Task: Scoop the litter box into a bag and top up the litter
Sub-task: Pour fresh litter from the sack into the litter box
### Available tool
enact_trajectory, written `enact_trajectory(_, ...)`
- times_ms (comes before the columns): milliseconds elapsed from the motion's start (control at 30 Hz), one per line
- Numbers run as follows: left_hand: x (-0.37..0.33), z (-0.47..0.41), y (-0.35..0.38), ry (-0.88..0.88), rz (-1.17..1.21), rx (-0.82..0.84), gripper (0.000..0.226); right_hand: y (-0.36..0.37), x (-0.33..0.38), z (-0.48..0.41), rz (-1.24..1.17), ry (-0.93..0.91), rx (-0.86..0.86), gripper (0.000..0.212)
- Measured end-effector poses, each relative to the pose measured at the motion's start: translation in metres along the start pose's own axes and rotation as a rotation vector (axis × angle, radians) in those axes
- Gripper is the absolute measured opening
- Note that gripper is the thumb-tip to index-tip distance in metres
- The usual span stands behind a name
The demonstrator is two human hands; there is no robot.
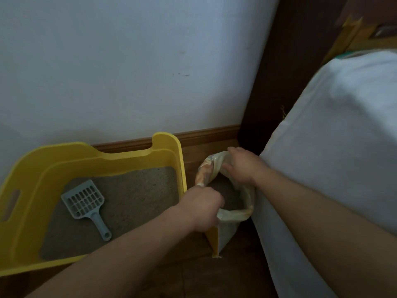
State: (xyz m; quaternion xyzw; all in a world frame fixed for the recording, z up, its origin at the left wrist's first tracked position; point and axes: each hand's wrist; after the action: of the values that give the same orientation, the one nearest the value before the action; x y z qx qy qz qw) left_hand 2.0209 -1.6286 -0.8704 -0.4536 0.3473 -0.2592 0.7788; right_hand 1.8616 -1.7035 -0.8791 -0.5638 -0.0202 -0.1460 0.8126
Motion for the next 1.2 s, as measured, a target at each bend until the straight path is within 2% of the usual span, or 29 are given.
enact_trajectory(100,0.002,-0.004,0.002,0.003,-0.056,0.006,0.015,0.007,-0.001,-0.008,-0.071,0.044,0.034,0.066)
enact_trajectory(267,0.003,-0.006,0.004,-0.007,-0.101,0.005,0.013,0.015,-0.004,-0.020,-0.123,0.103,0.056,0.067)
enact_trajectory(400,0.001,-0.003,0.005,0.004,-0.088,-0.003,0.012,0.018,-0.003,-0.019,-0.078,0.095,0.028,0.056)
enact_trajectory(567,-0.003,0.002,0.001,0.021,-0.080,-0.028,0.014,0.009,-0.001,-0.017,-0.145,0.110,-0.027,0.038)
enact_trajectory(733,-0.011,0.011,-0.001,0.042,-0.002,-0.113,0.020,-0.008,0.000,-0.006,-0.238,0.122,-0.060,0.028)
enact_trajectory(1200,-0.023,0.055,-0.043,0.055,0.071,-0.476,0.017,-0.091,0.019,0.048,-0.227,0.103,-0.228,0.016)
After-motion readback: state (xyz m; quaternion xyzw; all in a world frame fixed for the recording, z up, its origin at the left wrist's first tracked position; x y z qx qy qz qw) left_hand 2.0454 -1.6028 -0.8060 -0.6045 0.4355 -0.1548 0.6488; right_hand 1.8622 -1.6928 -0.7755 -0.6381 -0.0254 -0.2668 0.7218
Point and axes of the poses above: each hand's wrist, its own z-axis away from the middle knuckle, its own y-axis out of the palm, x = y × z, and after that the axes turned 15 degrees about y, right-handed
